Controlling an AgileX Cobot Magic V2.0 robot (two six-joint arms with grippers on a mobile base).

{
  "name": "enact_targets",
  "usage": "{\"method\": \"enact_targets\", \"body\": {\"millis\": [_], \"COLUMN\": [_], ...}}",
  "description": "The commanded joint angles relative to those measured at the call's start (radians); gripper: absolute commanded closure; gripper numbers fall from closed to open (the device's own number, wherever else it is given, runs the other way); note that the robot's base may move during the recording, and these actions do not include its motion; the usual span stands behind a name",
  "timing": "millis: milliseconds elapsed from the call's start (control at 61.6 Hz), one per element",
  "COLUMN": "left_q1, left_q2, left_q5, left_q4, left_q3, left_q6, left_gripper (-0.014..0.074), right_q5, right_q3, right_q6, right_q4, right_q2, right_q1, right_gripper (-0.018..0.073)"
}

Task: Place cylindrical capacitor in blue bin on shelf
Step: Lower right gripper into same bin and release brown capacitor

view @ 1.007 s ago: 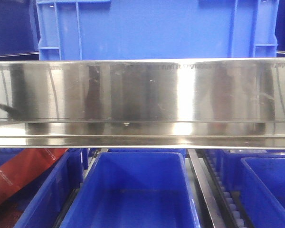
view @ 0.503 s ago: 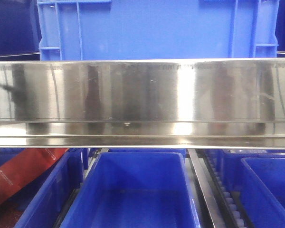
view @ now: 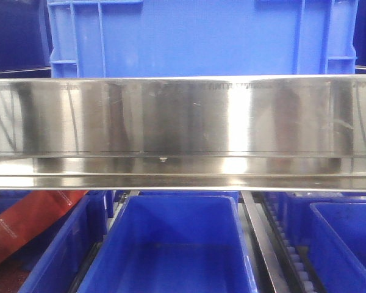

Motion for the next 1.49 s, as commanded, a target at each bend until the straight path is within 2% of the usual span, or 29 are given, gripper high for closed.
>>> {"method": "enact_targets", "body": {"millis": [0,146,325,455,617,763,1039,1072,1120,1218,1315,1364,1477], "left_q1": [0.005,0.005,0.005,0.005,0.005,0.005,0.005,0.005,0.005,0.005,0.005,0.005,0.005], "left_q2": [-0.116,-0.283,-0.438,-0.507,-0.527,-0.527,-0.527,-0.527,-0.527,-0.527,-0.527,-0.527,-0.527], "left_q5": [-0.055,-0.121,-0.127,-0.127,-0.127,-0.127,-0.127,-0.127,-0.129,-0.129,-0.129,-0.129,-0.129], "left_q4": [0.022,0.055,0.058,0.057,0.057,0.037,0.028,0.028,0.028,0.028,0.028,0.028,0.028], "left_q3": [0.117,0.307,0.454,0.502,0.509,0.509,0.509,0.509,0.509,0.509,0.509,0.509,0.509], "left_q6": [-0.068,-0.150,-0.178,-0.178,-0.178,-0.178,-0.178,-0.178,-0.178,-0.178,-0.178,-0.178,-0.178], "left_gripper": [0.0707,0.0707,0.0707,0.0707,0.0707,0.0707,0.0707,0.0707,0.0707,0.0707,0.0707,0.0707,0.0707], "right_q5": [-0.025,-0.025,0.015,0.066,0.160,0.254,0.357,0.356,0.356,0.356,0.356,0.359,0.361], "right_q3": [-0.054,-0.179,-0.387,-0.566,-0.798,-0.992,-1.131,-1.131,-1.131,-1.131,-1.131,-1.131,-1.131], "right_q6": [-0.012,-0.043,-0.089,-0.089,-0.089,-0.089,-0.089,-0.089,-0.089,-0.089,-0.089,-0.089,-0.089], "right_q4": [-0.004,-0.004,-0.004,-0.004,-0.004,0.020,0.020,0.020,0.020,0.020,0.020,0.020,0.020], "right_q2": [0.060,0.198,0.422,0.625,0.860,1.083,1.282,1.291,1.301,1.314,1.320,1.320,1.314], "right_q1": [0.007,0.060,0.167,0.248,0.310,0.320,0.320,0.320,0.320,0.320,0.320,0.320,0.320], "right_gripper": [0.0722,0.0722,0.0722,0.0722,0.0722,0.0722,0.0711,0.0680,0.0587,0.0303,0.0055,-0.0013,-0.0009]}}
